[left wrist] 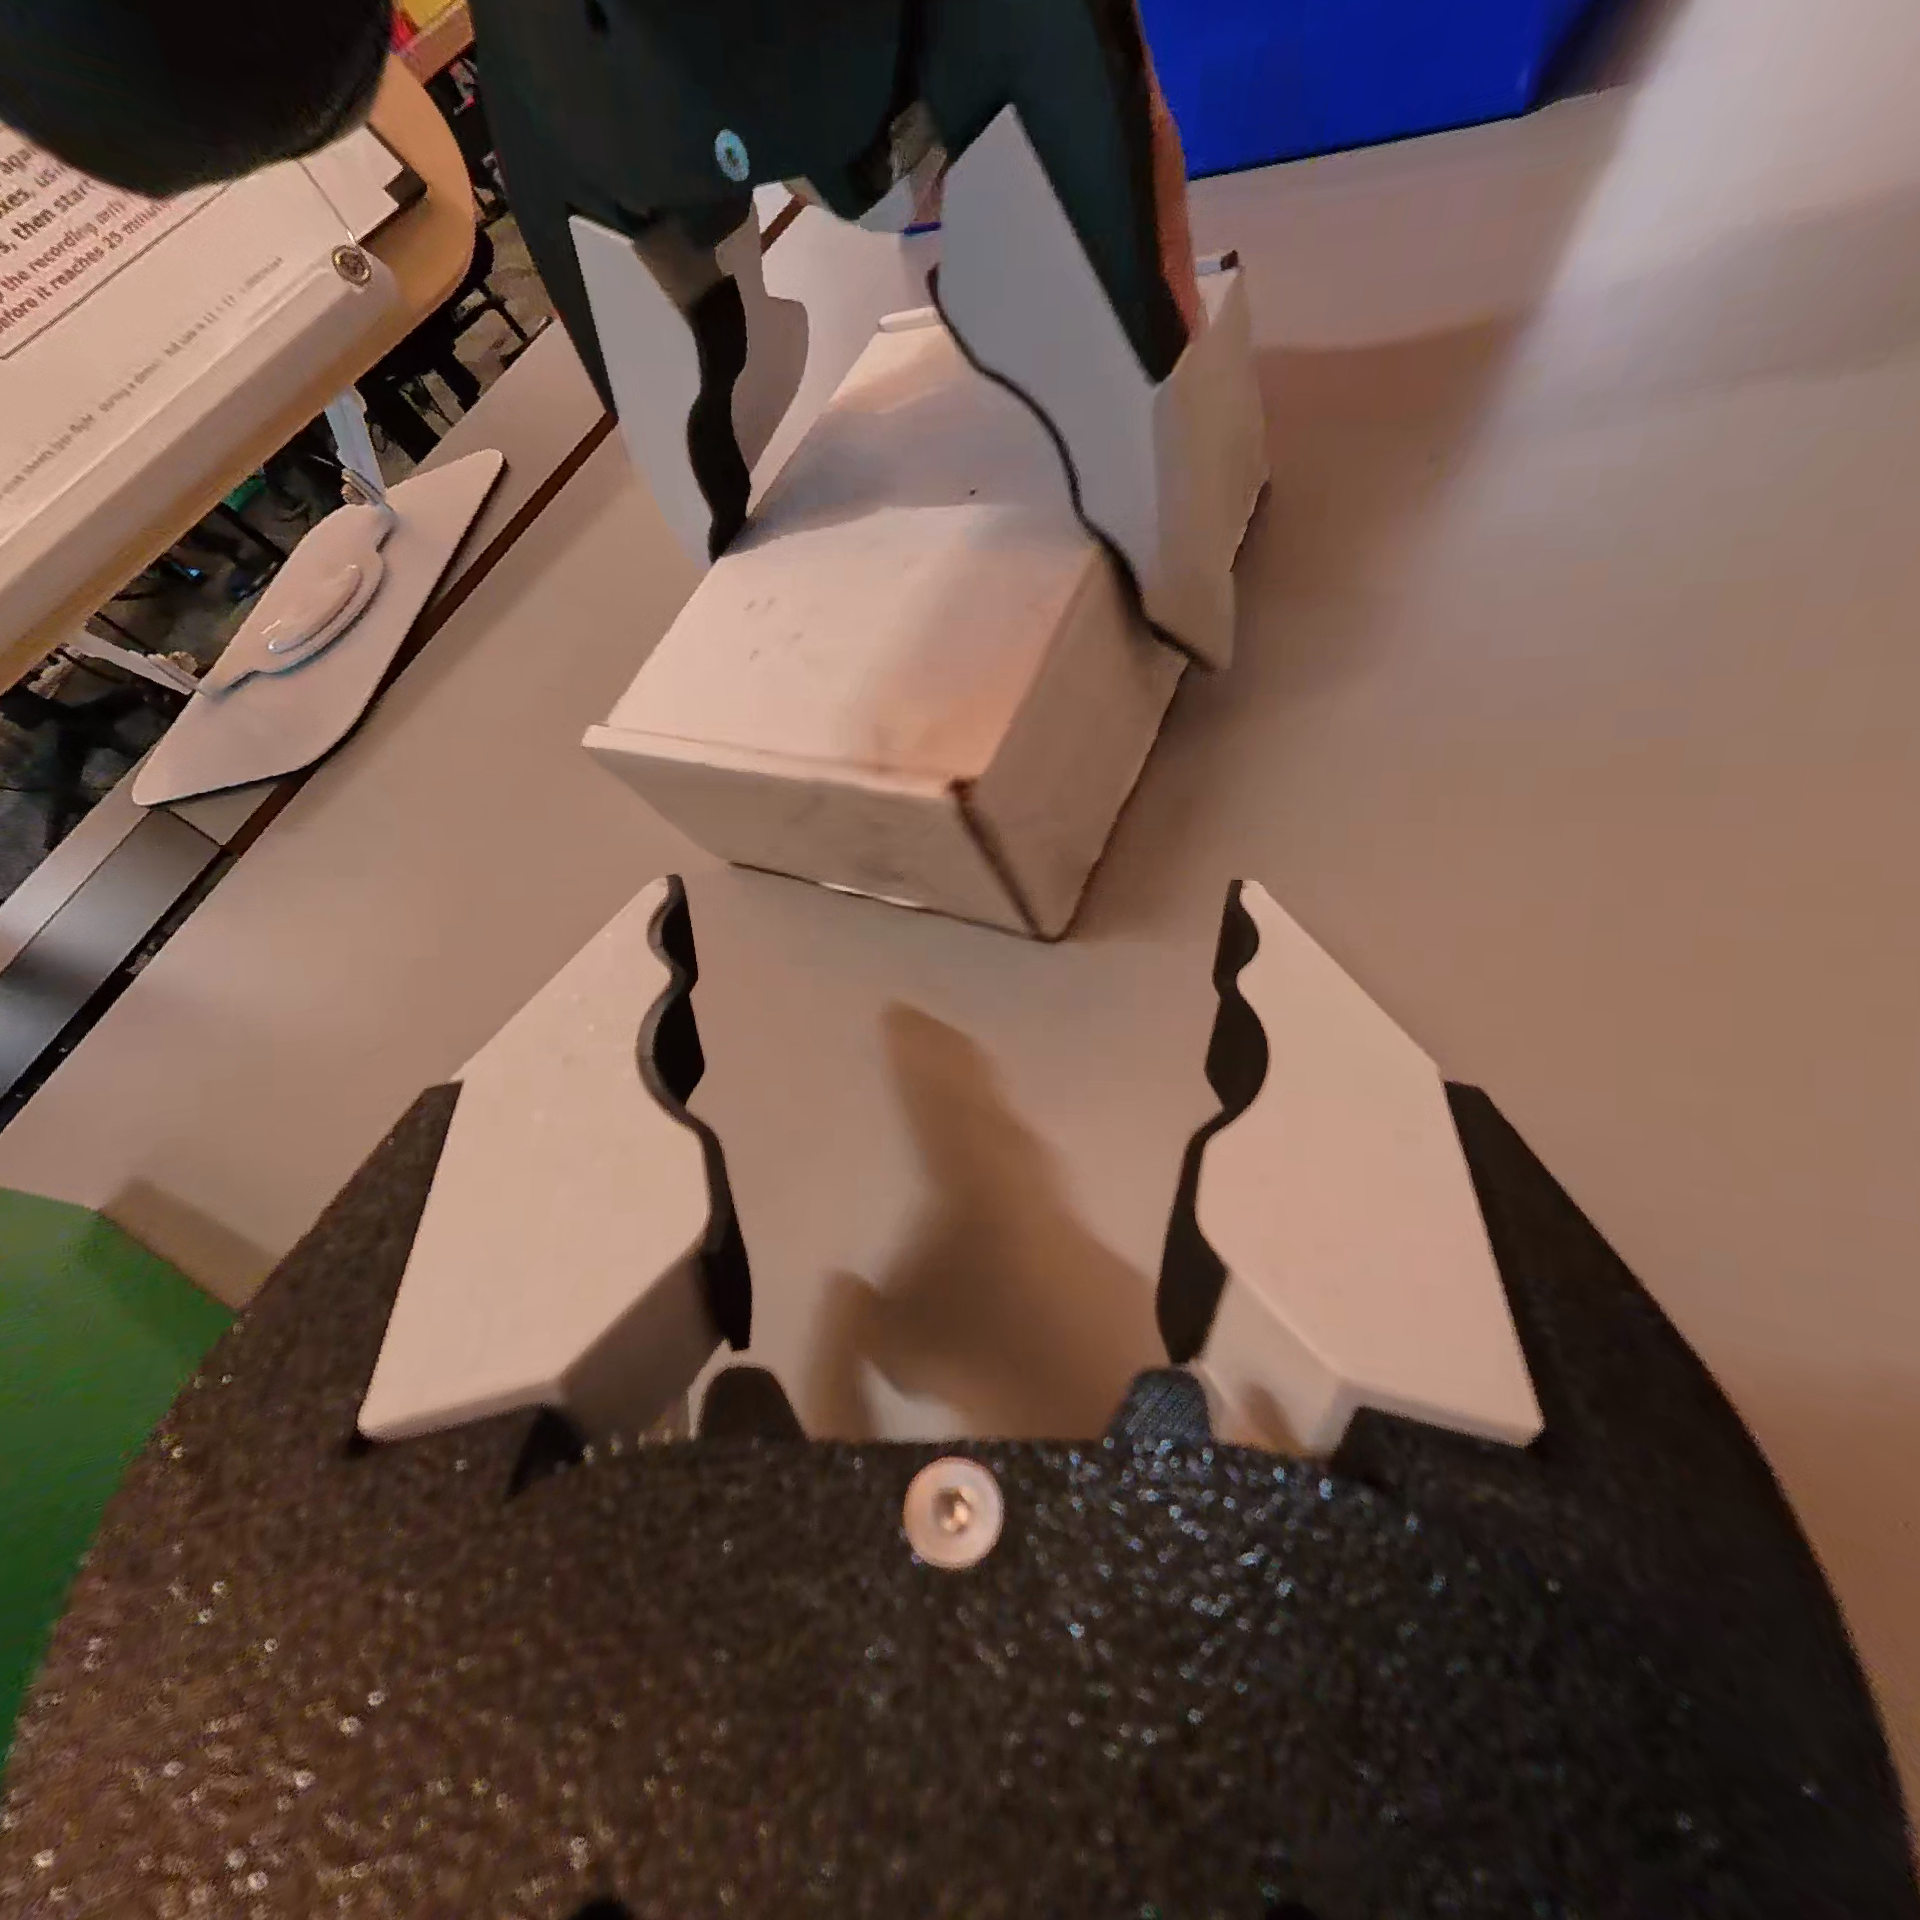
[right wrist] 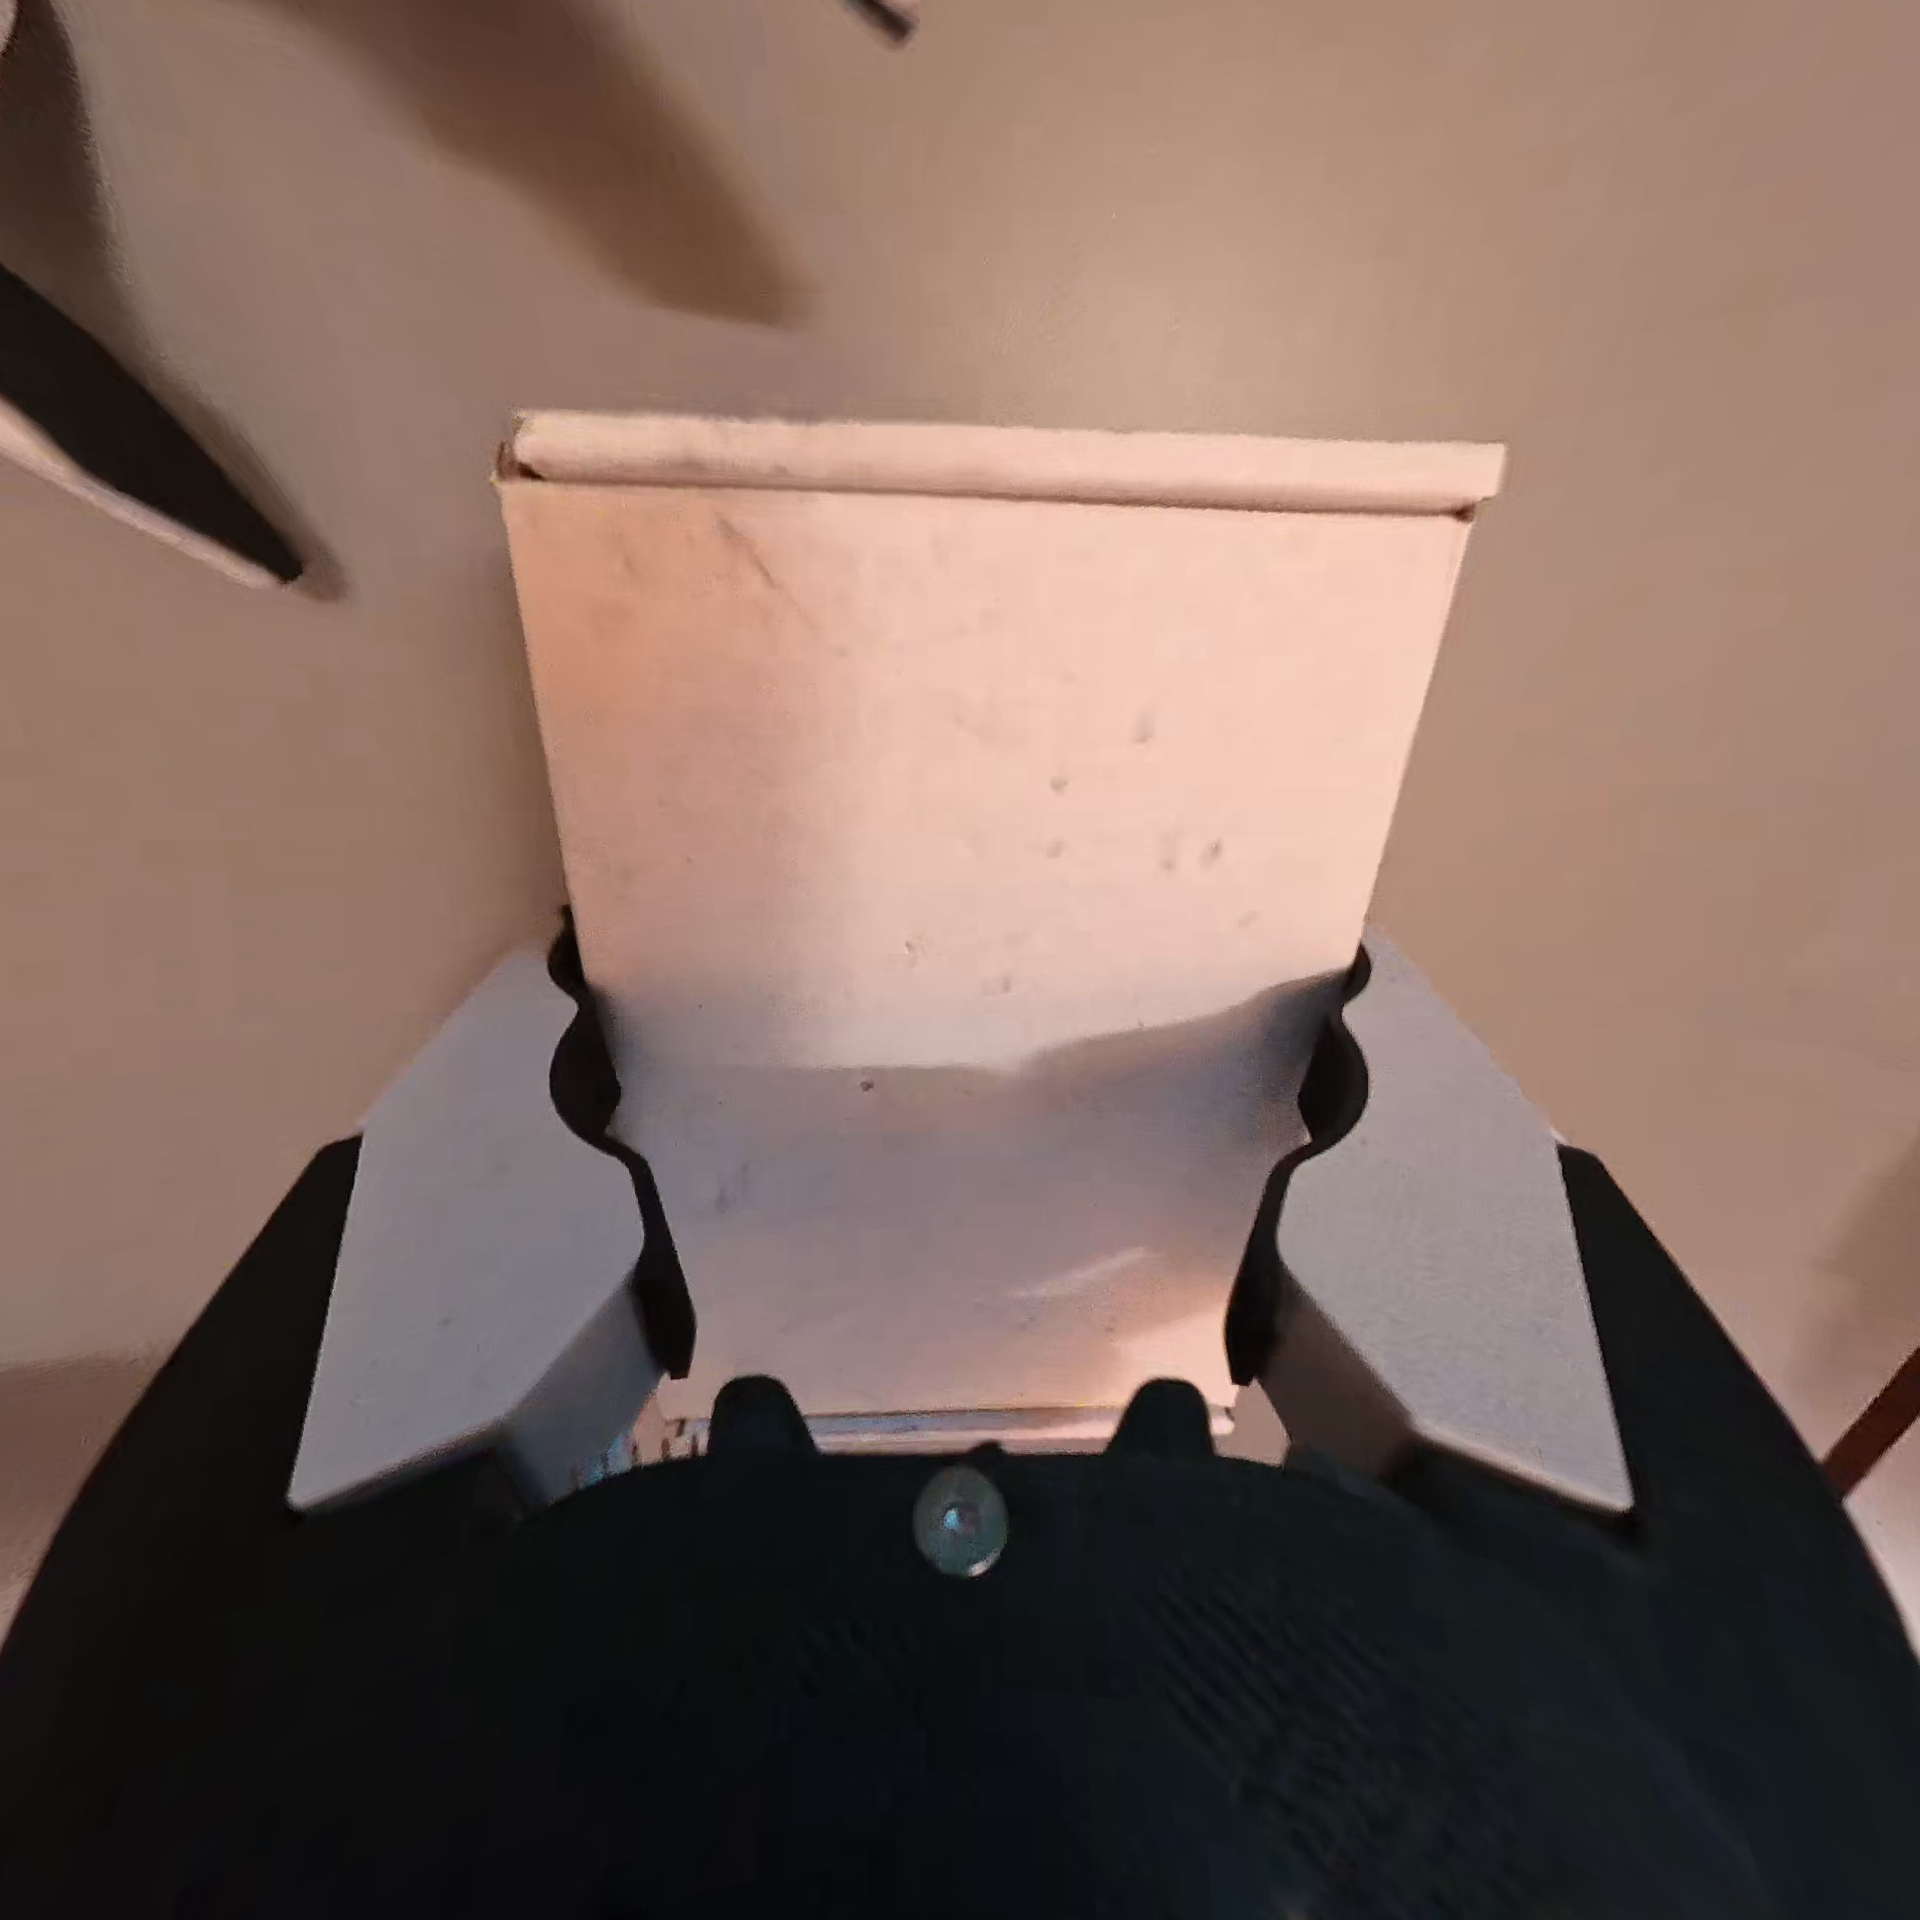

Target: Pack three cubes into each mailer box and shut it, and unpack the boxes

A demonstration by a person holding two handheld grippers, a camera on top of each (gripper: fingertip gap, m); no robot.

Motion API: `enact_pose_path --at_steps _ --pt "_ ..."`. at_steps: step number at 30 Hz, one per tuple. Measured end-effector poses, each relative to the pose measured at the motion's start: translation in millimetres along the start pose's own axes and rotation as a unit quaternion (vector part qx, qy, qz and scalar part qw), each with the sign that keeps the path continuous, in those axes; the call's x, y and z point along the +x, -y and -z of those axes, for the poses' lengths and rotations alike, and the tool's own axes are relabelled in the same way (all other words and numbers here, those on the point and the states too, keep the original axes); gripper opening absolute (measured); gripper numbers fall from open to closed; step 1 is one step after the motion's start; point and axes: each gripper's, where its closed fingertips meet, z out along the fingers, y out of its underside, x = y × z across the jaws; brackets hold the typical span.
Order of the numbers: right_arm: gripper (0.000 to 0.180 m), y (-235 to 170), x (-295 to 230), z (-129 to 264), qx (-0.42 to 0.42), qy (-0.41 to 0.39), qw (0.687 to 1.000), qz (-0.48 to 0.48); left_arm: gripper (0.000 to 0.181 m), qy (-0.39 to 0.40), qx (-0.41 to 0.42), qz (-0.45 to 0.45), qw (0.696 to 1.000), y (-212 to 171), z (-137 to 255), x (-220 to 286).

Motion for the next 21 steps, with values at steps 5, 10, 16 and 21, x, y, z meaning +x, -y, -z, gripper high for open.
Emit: enact_pose_path --at_steps 5,10,16,21 --pt "0.133 -41.4 10.3 46.1 -0.044 -0.038 0.995 0.075 0.091 0.003 0.004 -0.010 1.000 0.9 1.0 1.1" --pt "0.134 -112.6 52.3 164.2 -0.021 -0.126 0.992 0.007 0.088 0.000 0.009 -0.012 1.000 1.9 1.8 2.0" --pt "0.134 -250.0 84.8 214.5 -0.091 -0.172 0.979 -0.064 0.087 0.000 -0.008 -0.023 1.000 -2.0 -1.2 4.1" --pt "0.133 -310.2 89.5 184.8 -0.101 -0.160 0.979 -0.078 0.080 0.004 -0.012 -0.036 0.999 -3.1 -2.0 5.5"
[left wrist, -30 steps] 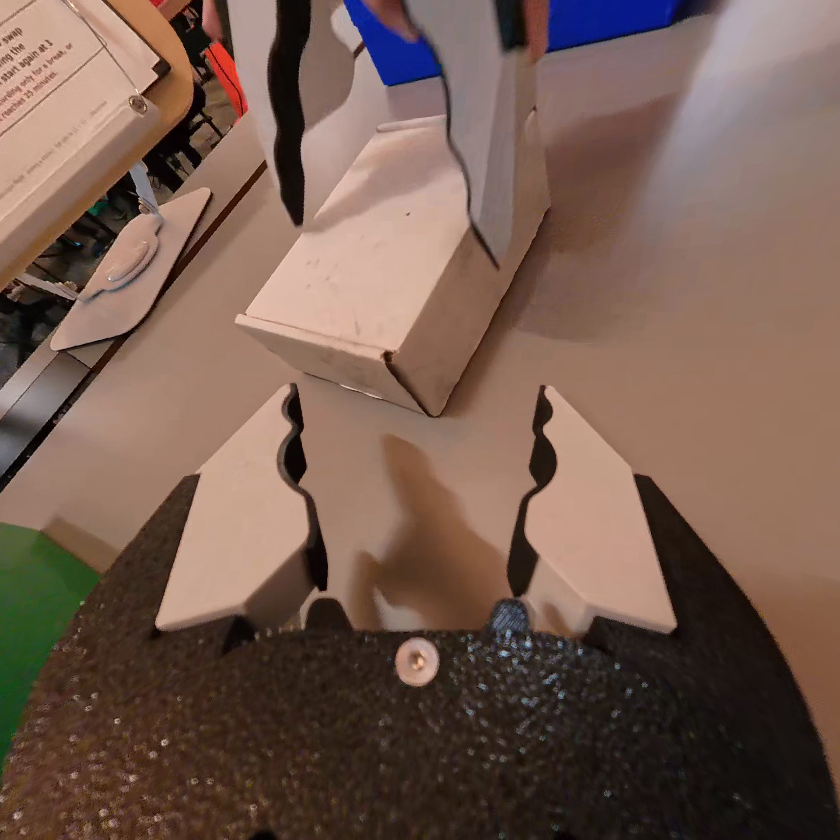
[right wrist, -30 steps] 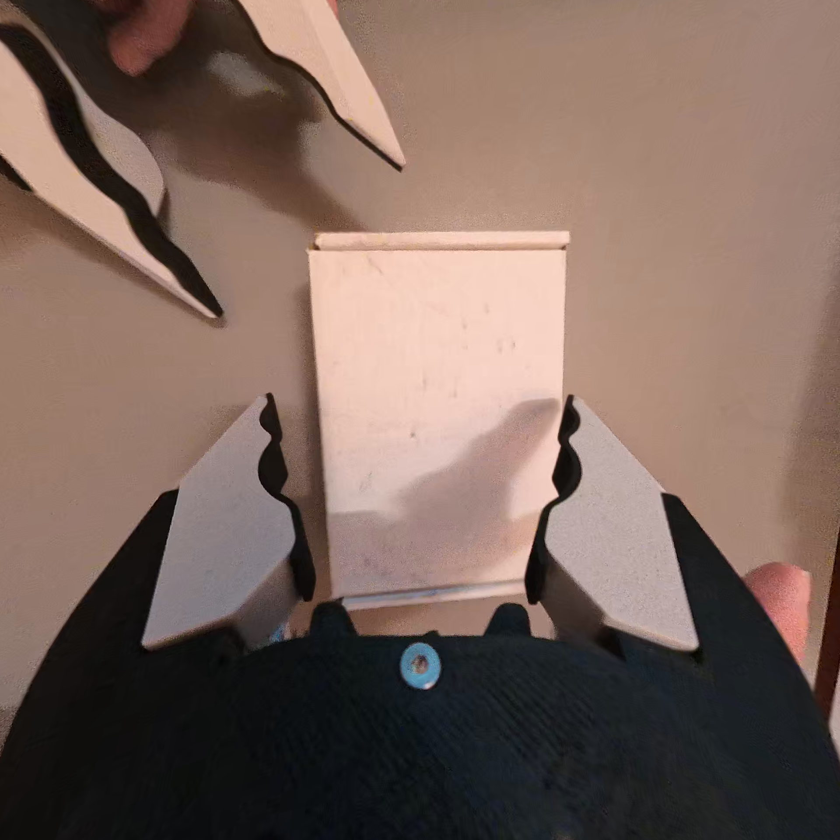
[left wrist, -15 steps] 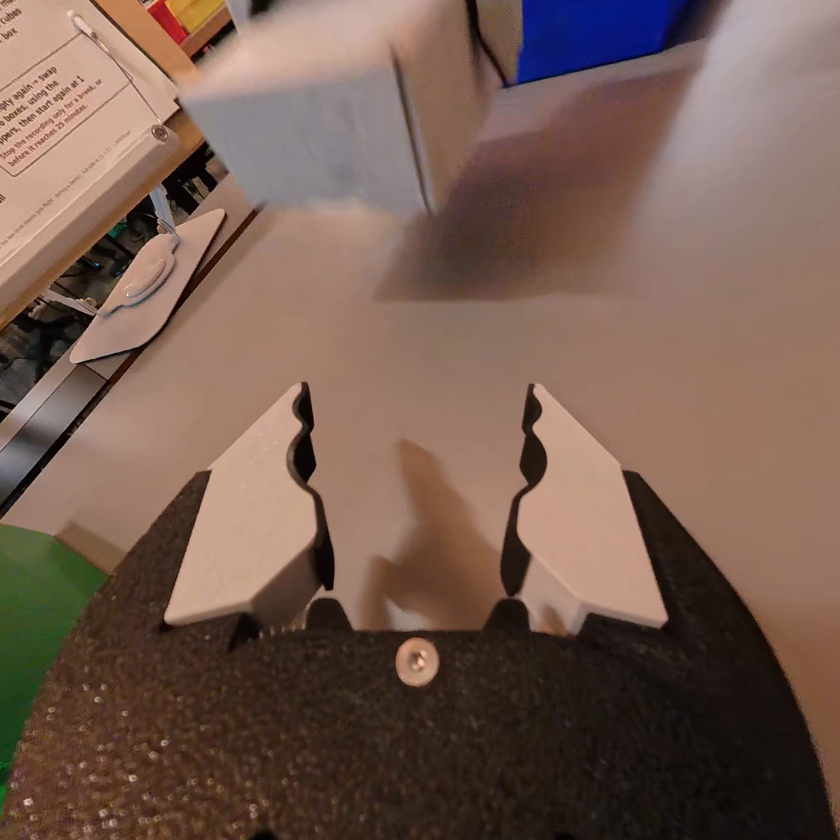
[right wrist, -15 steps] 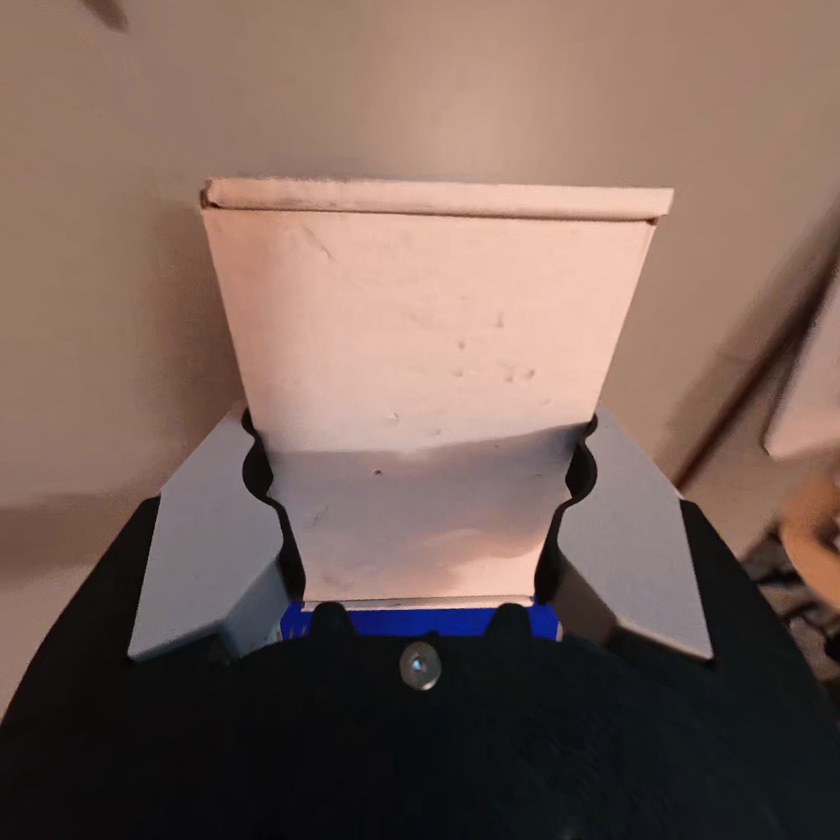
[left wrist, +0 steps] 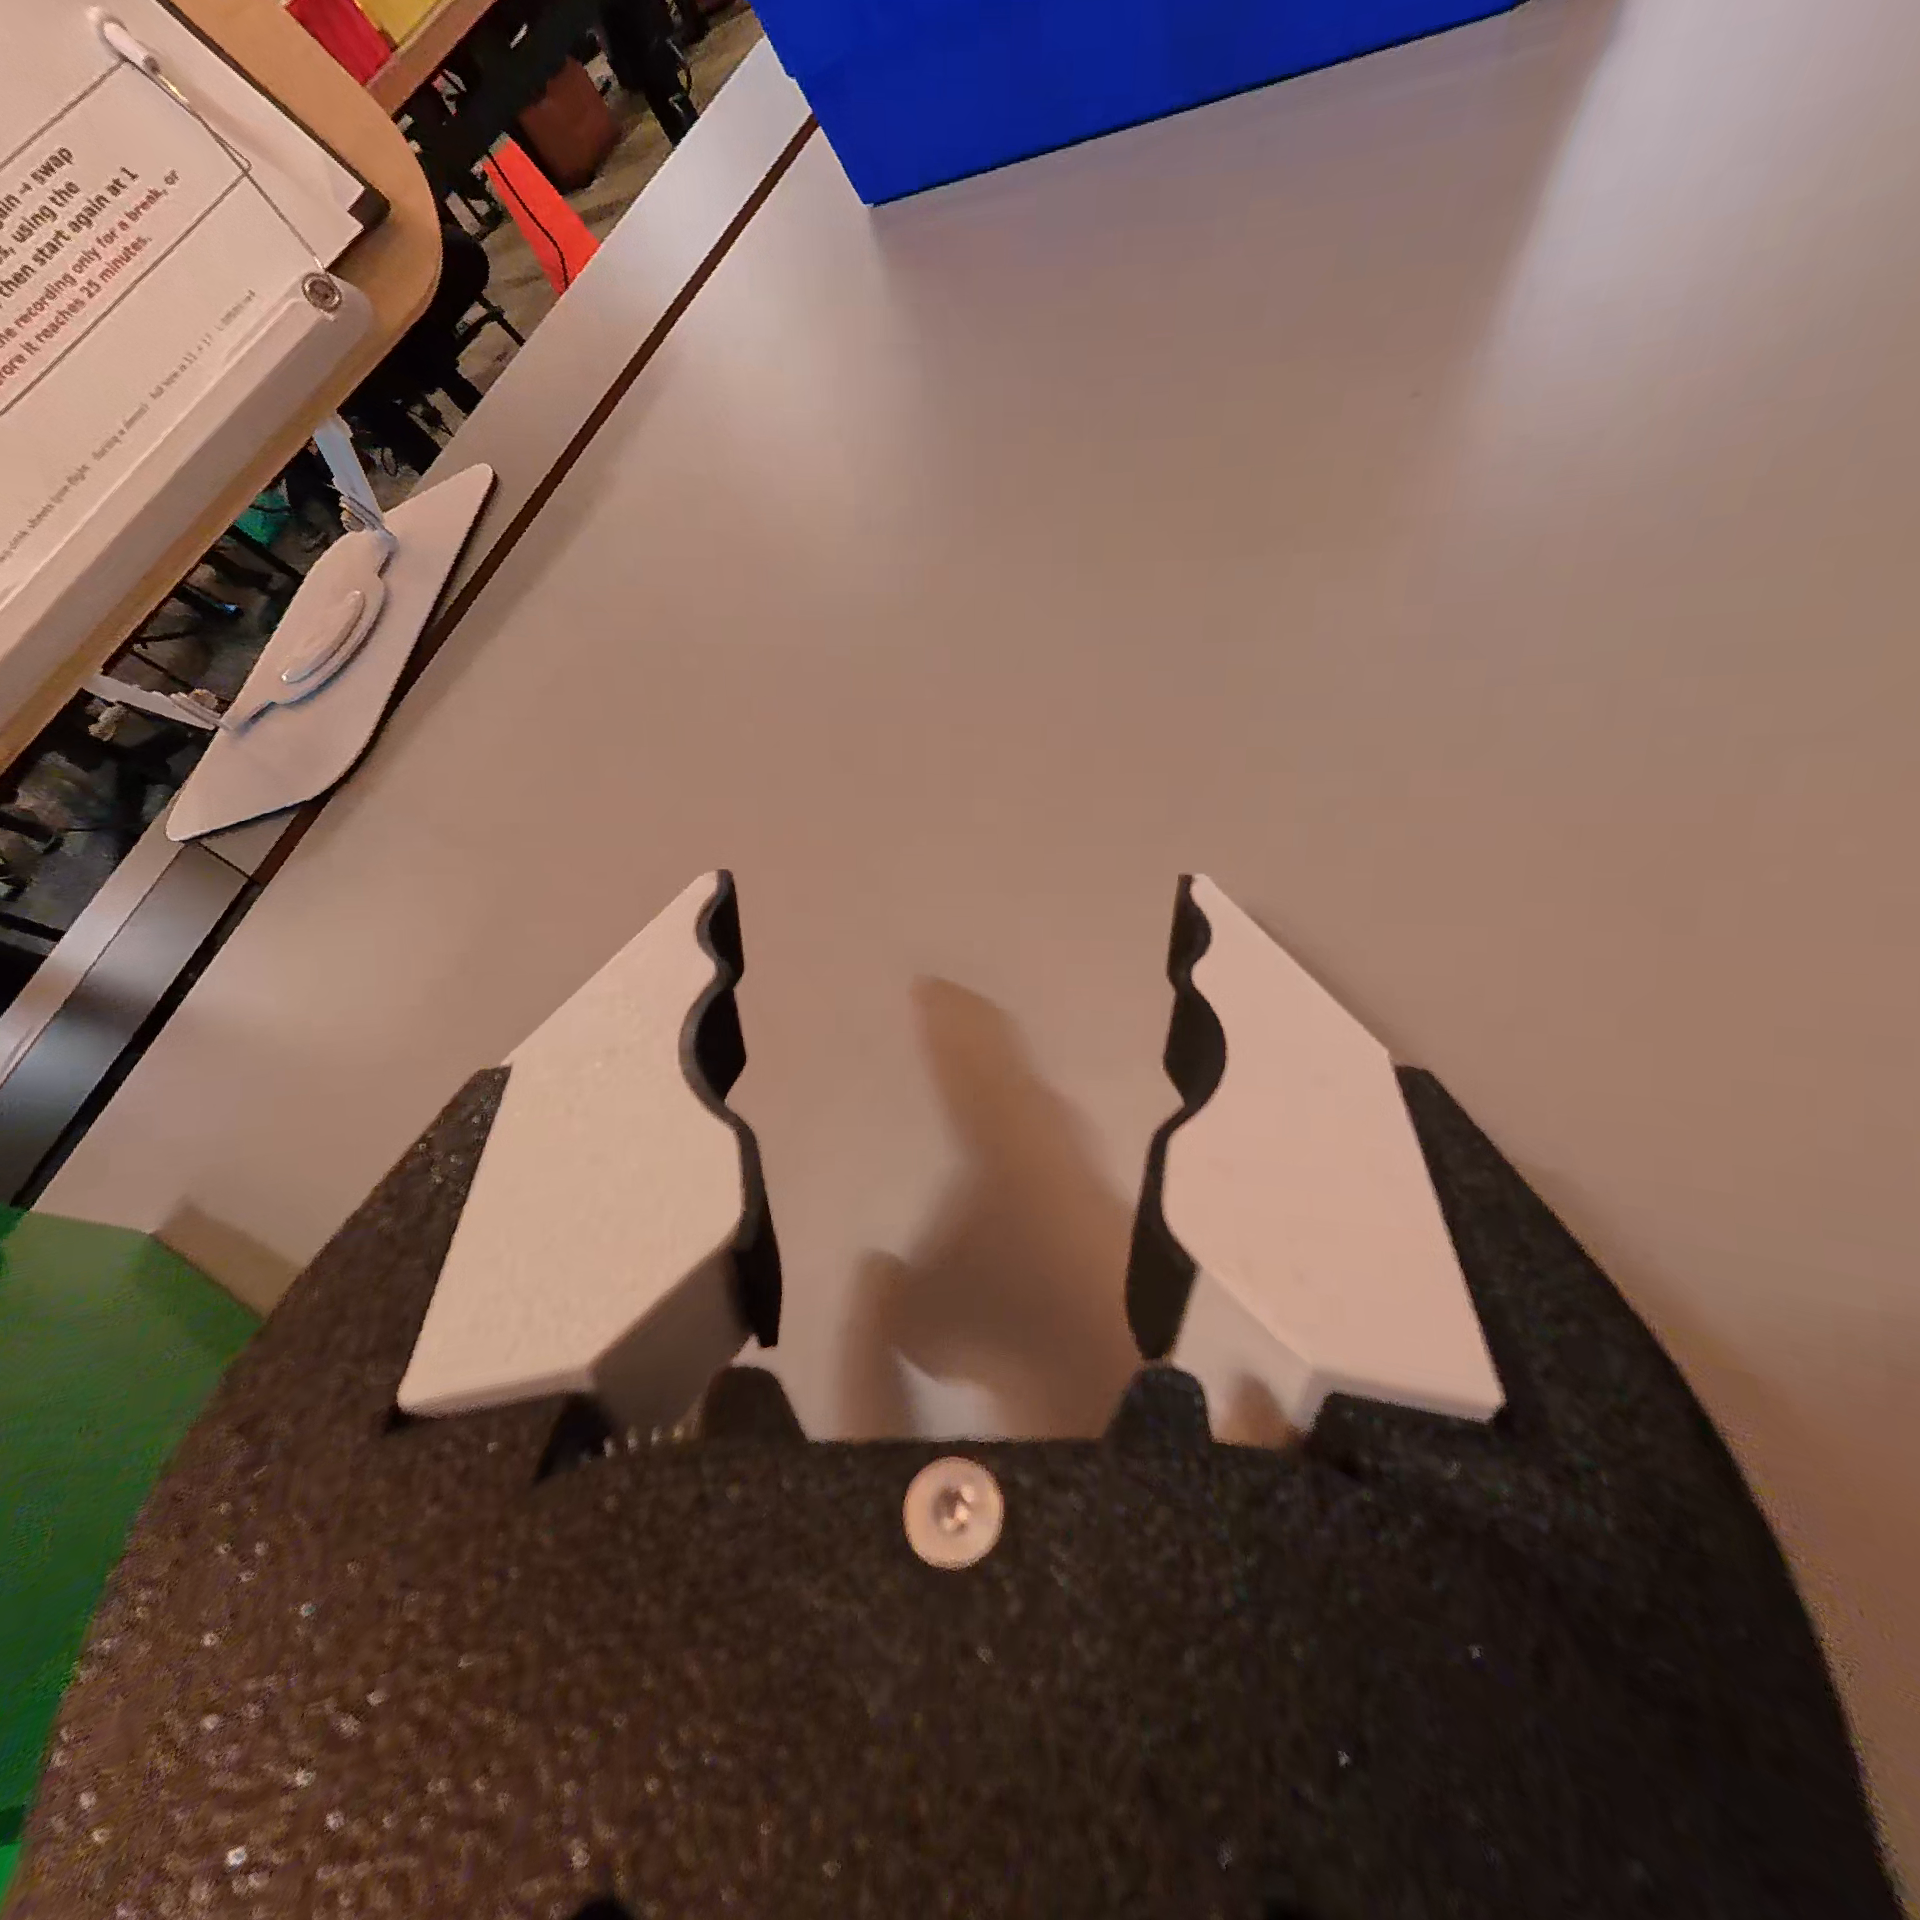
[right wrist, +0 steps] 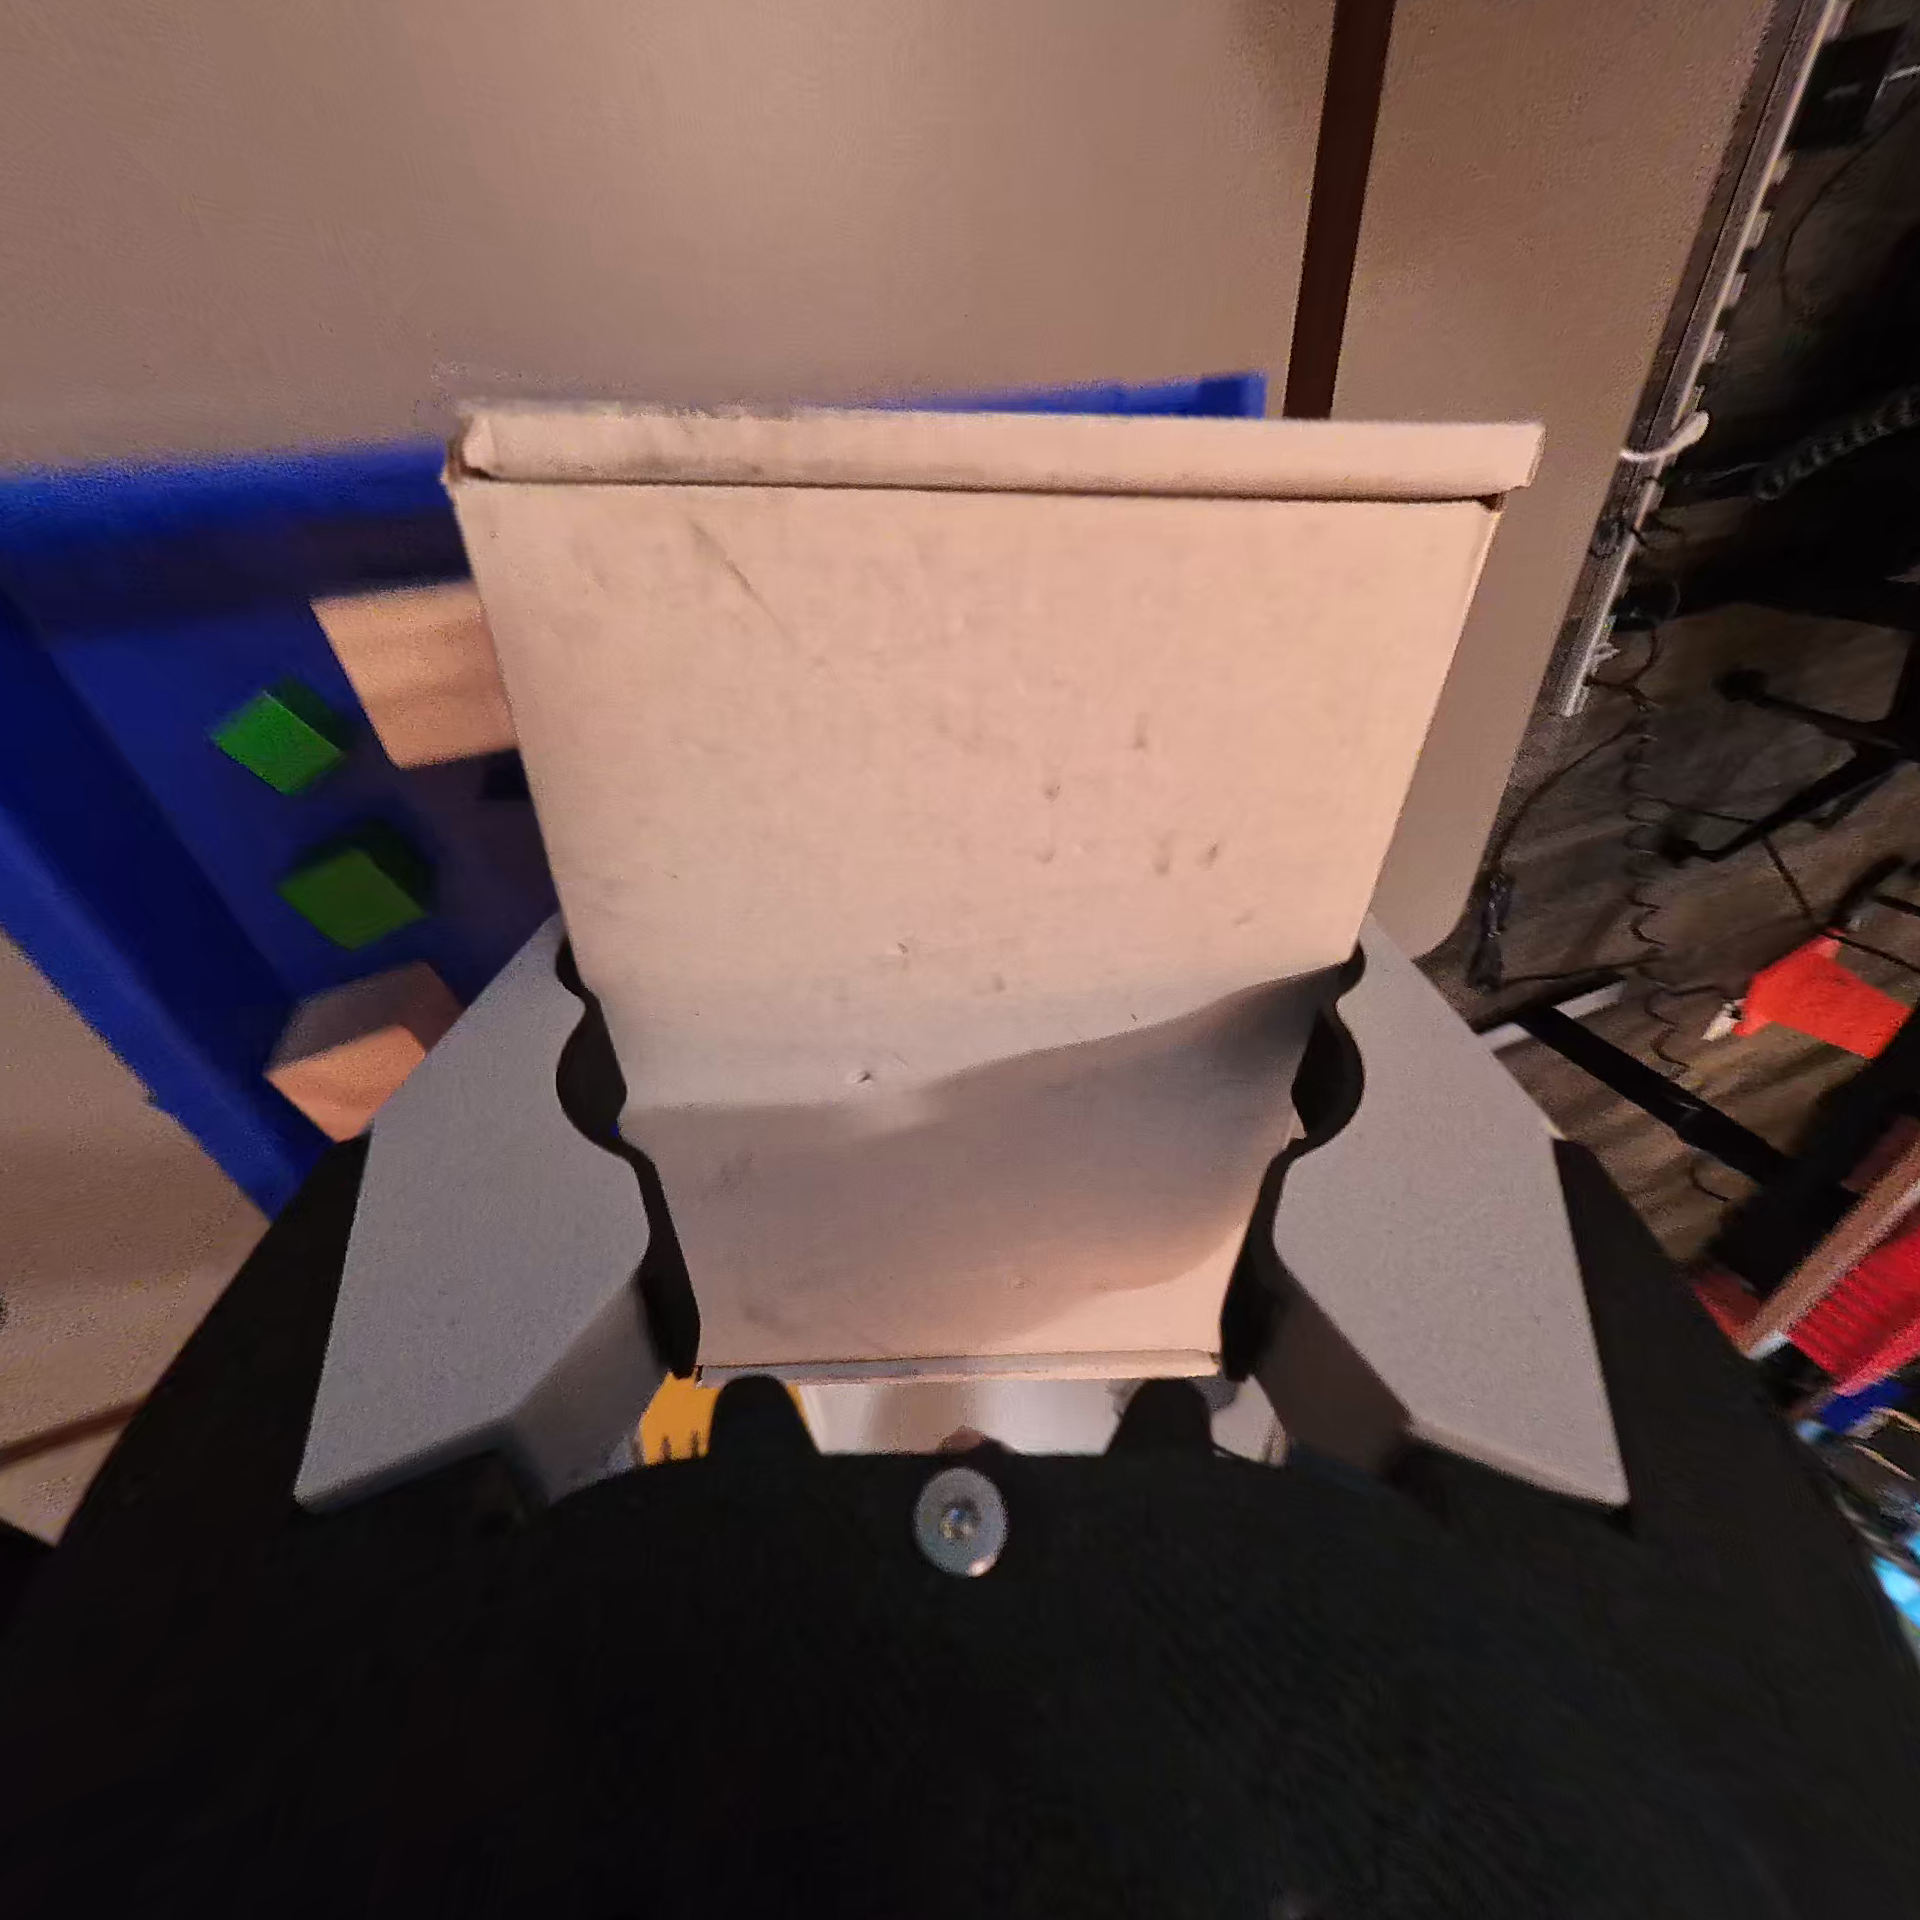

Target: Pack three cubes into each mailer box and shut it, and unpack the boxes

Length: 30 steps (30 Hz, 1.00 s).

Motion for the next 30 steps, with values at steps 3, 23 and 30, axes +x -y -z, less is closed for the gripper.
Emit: enact_pose_path --at_steps 3,23,30 --pt "0.133 -24.9 -2.8 -21.4 -0.053 0.022 0.998 0.030 0.080 0.001 -0.005 -0.004 1.000 -1.1 -0.9 0.5" --pt "0.123 -42.7 12.5 -32.5 -0.046 -0.103 0.992 -0.061 0.083 -0.011 -0.027 -0.003 1.000 -6.1 -5.0 3.1" --pt "0.108 -93.0 -58.9 47.6 -0.032 -0.346 0.887 -0.304 0.085 -0.010 0.045 0.088 0.995 47.2 -20.3 8.1"
